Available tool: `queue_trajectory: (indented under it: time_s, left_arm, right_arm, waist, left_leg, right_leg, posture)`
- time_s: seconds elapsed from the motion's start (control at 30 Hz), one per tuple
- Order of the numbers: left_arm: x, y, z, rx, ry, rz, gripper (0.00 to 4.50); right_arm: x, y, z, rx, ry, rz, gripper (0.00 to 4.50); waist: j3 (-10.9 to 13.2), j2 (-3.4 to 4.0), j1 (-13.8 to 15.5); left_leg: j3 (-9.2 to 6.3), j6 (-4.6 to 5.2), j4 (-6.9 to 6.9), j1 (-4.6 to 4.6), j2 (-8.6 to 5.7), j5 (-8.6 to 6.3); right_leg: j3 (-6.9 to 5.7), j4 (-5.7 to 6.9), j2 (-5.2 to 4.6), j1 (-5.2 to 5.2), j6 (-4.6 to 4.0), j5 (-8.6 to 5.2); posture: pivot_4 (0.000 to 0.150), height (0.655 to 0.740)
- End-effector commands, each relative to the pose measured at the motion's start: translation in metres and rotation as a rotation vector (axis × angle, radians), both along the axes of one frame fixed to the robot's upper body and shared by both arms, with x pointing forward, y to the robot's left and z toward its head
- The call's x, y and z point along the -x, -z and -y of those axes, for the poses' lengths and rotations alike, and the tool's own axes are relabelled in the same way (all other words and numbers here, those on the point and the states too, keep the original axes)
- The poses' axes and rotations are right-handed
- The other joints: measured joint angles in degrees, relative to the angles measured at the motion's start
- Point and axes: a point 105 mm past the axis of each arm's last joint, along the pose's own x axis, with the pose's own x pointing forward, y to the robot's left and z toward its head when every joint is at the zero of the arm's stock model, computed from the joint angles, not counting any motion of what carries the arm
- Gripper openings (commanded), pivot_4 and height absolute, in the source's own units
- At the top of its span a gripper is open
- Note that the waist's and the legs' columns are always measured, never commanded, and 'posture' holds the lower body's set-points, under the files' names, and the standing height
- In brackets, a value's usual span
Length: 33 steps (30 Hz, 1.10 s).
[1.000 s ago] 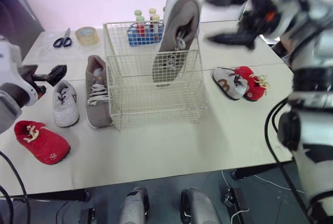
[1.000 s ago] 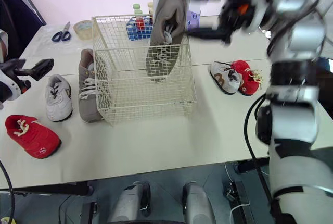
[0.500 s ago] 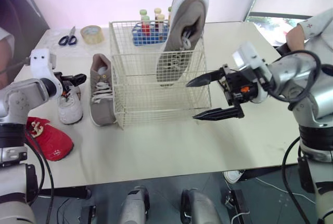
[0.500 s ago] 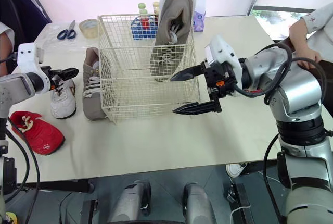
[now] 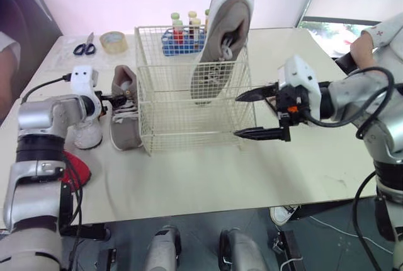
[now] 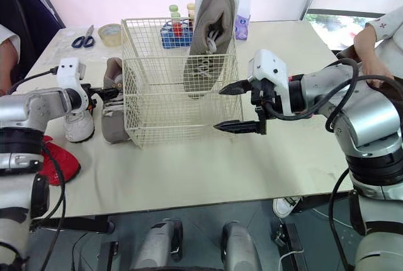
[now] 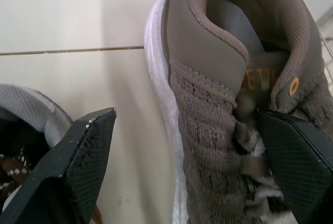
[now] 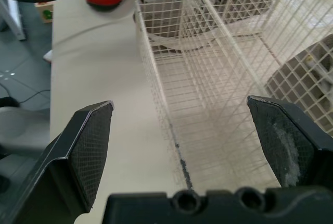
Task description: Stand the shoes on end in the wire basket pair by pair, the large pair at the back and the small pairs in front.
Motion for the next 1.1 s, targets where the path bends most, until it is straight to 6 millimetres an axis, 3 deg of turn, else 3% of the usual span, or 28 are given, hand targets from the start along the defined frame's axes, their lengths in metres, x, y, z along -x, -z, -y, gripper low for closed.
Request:
queue_trajectory:
  time_s: [0.03, 0.1, 0.17, 0.37, 0.5, 0.57, 0.67, 0.77, 0.8, 0.9, 0.97, 1.1]
  left_arm:
    - [-0.003, 0.011, -0.012, -0.014, -0.066, -0.028, 3.87]
    - [-0.006, 0.015, -0.009, -0.006, -0.058, -0.033, 3.20]
    - [-0.007, 0.017, -0.007, -0.005, -0.054, -0.035, 2.06]
    - [-0.008, 0.007, -0.007, 0.017, -0.057, 0.026, 0.02]
    - [-0.008, -0.021, -0.015, 0.038, -0.110, 0.152, 0.02]
    - [-0.006, -0.045, -0.022, 0.027, -0.147, 0.266, 0.02]
    - [0.010, -0.106, -0.033, -0.001, -0.213, 0.541, 0.02]
    - [0.030, -0.149, -0.037, -0.015, -0.259, 0.712, 0.02]
    - [0.041, -0.174, -0.034, -0.013, -0.262, 0.808, 0.02]
    - [0.074, -0.237, -0.016, 0.018, -0.210, 1.063, 0.02]
    - [0.094, -0.267, 0.002, -0.029, -0.161, 1.214, 0.02]
    - [0.112, -0.296, 0.055, -0.118, -0.060, 1.428, 0.02]
  right_arm:
    - [0.005, -0.017, 0.000, -0.007, 0.008, 0.068, 4.50]
    - [0.006, -0.018, 0.000, -0.009, 0.009, 0.069, 4.50]
    - [0.006, -0.019, 0.000, -0.011, 0.015, 0.071, 4.50]
    - [0.003, -0.021, 0.002, -0.007, 0.029, 0.082, 4.50]
    - [0.000, -0.023, 0.003, -0.009, 0.043, 0.094, 4.50]
    - [-0.003, -0.025, 0.005, -0.015, 0.052, 0.102, 4.50]
    - [-0.009, -0.028, 0.008, -0.043, 0.072, 0.107, 4.50]
    - [-0.012, -0.031, 0.011, -0.077, 0.085, 0.101, 4.50]
    - [-0.013, -0.032, 0.014, -0.085, 0.095, 0.098, 4.50]
    - [-0.017, -0.033, 0.021, -0.104, 0.121, 0.092, 4.50]
    - [-0.019, -0.035, 0.024, -0.121, 0.133, 0.098, 4.50]
    - [-0.023, -0.043, 0.032, -0.150, 0.157, 0.122, 4.50]
  waist:
    - [-0.01, -0.01, -0.11]
    - [-0.02, -0.01, -0.14]
    - [-0.03, -0.01, -0.16]
    - [-0.04, 0.00, -0.27]
    - [-0.03, -0.01, -0.22]
    - [0.03, -0.11, -0.27]
    - [0.15, -0.32, -0.37]
    - [0.17, -0.42, -0.14]
    - [0.17, -0.42, -0.12]
    - [0.17, -0.46, 0.23]
    - [0.16, -0.48, 0.36]
    - [0.15, -0.46, 0.42]
  left_leg:
    - [0.00, 0.06, 0.07, 0.02, 0.00, 0.01]
    - [0.01, 0.10, 0.11, 0.05, 0.00, 0.03]
    - [-0.01, 0.09, 0.12, 0.09, 0.00, 0.03]
    - [-0.19, 0.09, 0.11, 0.20, 0.00, 0.03]
    - [-0.17, 0.14, 0.12, 0.12, 0.00, 0.07]
    - [-0.13, 0.26, 0.11, -0.08, 0.00, 0.15]
    - [-0.09, 0.26, 0.03, -0.24, 0.00, 0.14]
    - [-0.11, 0.25, 0.05, -0.63, 0.00, 0.15]
    - [-0.09, 0.25, 0.06, -0.65, -0.01, 0.14]
    - [-0.16, 0.27, 0.14, -0.86, -0.03, 0.14]
    - [-0.17, 0.27, 0.23, -0.94, -0.06, 0.14]
    - [-0.14, 0.31, 0.25, -0.90, -0.09, 0.12]
  right_leg:
    - [0.00, -0.01, -0.03, 0.06, -0.12, -0.04]
    - [0.00, -0.05, -0.05, 0.09, -0.15, -0.04]
    - [0.00, -0.05, -0.05, 0.08, -0.25, 0.09]
    - [-0.16, -0.06, -0.04, -0.06, -0.43, 0.31]
    - [-0.17, -0.06, -0.04, -0.20, -0.51, 0.48]
    - [-0.16, -0.06, -0.04, -0.41, -0.58, 0.66]
    - [-0.16, -0.14, -0.03, -0.53, -0.41, 0.73]
    - [-0.18, -0.22, -0.02, -0.77, -0.14, 0.88]
    - [-0.18, -0.24, -0.03, -0.77, -0.12, 0.89]
    - [-0.23, -0.37, -0.02, -0.79, 0.00, 0.96]
    - [-0.23, -0.46, -0.03, -0.78, 0.02, 0.97]
    - [-0.22, -0.77, -0.05, -0.58, 0.13, 1.08]
  posture:
    - [0.150, 0.7400]
    - [0.150, 0.7400]
    - [0.150, 0.7400]
    - [0.150, 0.7400]
    - [0.150, 0.7400]
    - [0.150, 0.7400]
    - [0.150, 0.7400]
    - [0.150, 0.7400]
    - [0.150, 0.7400]
    - [0.150, 0.7400]
    - [0.150, 0.7400]
    - [0.150, 0.7400]
